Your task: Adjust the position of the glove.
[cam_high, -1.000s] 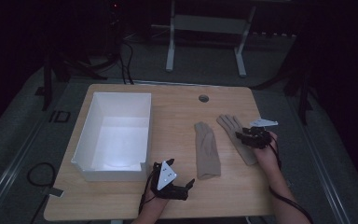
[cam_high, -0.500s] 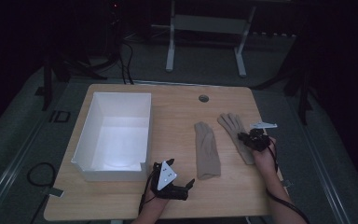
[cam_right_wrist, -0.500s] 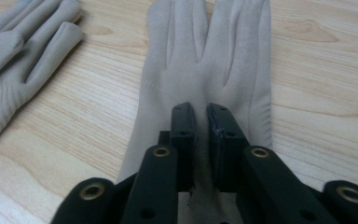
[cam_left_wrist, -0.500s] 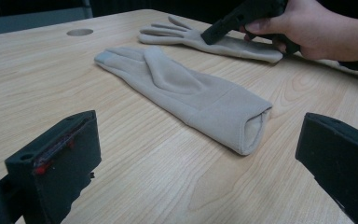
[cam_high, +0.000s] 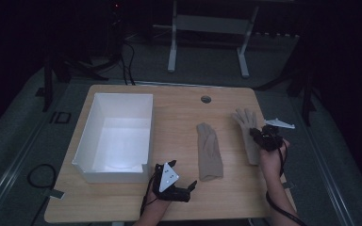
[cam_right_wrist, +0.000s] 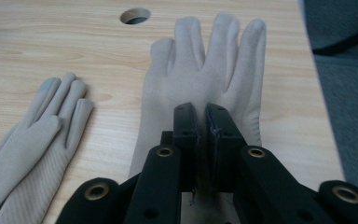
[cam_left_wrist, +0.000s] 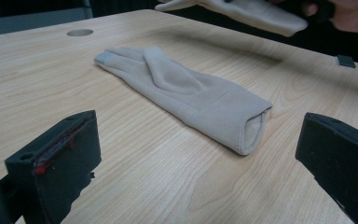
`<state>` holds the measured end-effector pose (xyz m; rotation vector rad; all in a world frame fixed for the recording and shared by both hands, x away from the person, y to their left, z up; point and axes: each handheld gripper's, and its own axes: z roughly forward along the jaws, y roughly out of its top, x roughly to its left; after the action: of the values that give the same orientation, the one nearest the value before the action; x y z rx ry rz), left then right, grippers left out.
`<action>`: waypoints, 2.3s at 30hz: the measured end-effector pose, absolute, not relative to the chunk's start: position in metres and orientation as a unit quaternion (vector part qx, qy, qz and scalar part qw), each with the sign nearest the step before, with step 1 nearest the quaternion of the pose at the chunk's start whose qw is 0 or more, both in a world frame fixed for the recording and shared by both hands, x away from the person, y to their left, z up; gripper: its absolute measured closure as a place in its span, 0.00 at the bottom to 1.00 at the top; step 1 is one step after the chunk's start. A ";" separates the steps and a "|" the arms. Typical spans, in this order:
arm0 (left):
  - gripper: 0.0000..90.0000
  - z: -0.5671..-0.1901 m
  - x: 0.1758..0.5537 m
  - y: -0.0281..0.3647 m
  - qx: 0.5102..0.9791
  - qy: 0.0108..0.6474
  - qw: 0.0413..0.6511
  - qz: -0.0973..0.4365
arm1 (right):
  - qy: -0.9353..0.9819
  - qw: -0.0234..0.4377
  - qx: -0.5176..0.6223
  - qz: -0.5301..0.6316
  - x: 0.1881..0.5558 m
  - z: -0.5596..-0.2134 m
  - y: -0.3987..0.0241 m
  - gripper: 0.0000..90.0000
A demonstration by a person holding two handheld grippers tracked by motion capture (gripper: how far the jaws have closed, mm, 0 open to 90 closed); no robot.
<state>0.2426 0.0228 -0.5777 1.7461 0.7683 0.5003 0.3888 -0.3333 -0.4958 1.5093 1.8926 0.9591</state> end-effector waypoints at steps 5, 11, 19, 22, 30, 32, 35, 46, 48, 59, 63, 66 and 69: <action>0.00 -0.578 0.242 0.023 0.738 0.325 0.552 0.212 | 0.680 0.275 0.586 0.343 0.377 -0.493 -0.334 0.93; 0.00 -0.578 0.242 0.023 0.739 0.323 0.551 0.213 | 0.674 0.278 0.605 0.318 0.366 -0.507 -0.332 0.93; 0.00 -0.578 0.242 0.023 0.739 0.325 0.551 0.213 | 0.674 0.259 0.623 0.301 0.360 -0.536 -0.336 0.92; 0.00 -0.578 0.242 0.022 0.739 0.324 0.550 0.214 | 0.680 0.257 0.622 0.292 0.359 -0.546 -0.336 0.91; 0.00 -0.578 0.242 0.022 0.740 0.323 0.550 0.214 | 0.687 0.256 0.617 0.287 0.360 -0.551 -0.334 0.83; 0.00 -0.578 0.242 0.022 0.740 0.322 0.550 0.214 | 0.688 0.255 0.616 0.287 0.360 -0.551 -0.334 0.79; 0.00 -0.578 0.242 0.022 0.741 0.322 0.550 0.214 | 0.688 0.241 0.615 0.301 0.359 -0.547 -0.338 0.72; 0.00 -0.578 0.242 0.022 0.740 0.321 0.551 0.215 | 0.752 0.250 0.500 0.350 0.355 -0.507 -0.366 0.64; 0.00 -0.578 0.242 0.022 0.740 0.321 0.551 0.215 | 0.758 0.248 0.491 0.350 0.356 -0.504 -0.368 0.64; 0.00 -0.578 0.242 0.023 0.740 0.321 0.551 0.214 | 0.792 0.224 0.468 0.322 0.366 -0.537 -0.369 0.63; 0.00 -0.578 0.242 0.023 0.740 0.320 0.551 0.214 | 0.790 0.224 0.474 0.318 0.365 -0.553 -0.368 0.70; 0.00 -0.578 0.242 0.022 0.741 0.320 0.551 0.214 | 0.786 0.225 0.478 0.320 0.362 -0.554 -0.365 0.81; 0.00 -0.578 0.242 0.022 0.741 0.320 0.551 0.214 | 0.778 0.240 0.490 0.313 0.359 -0.554 -0.359 0.90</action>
<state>0.2417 0.0222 -0.5776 1.7524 0.7580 0.5073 0.3590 -0.3593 -0.5544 1.3413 2.1281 0.8556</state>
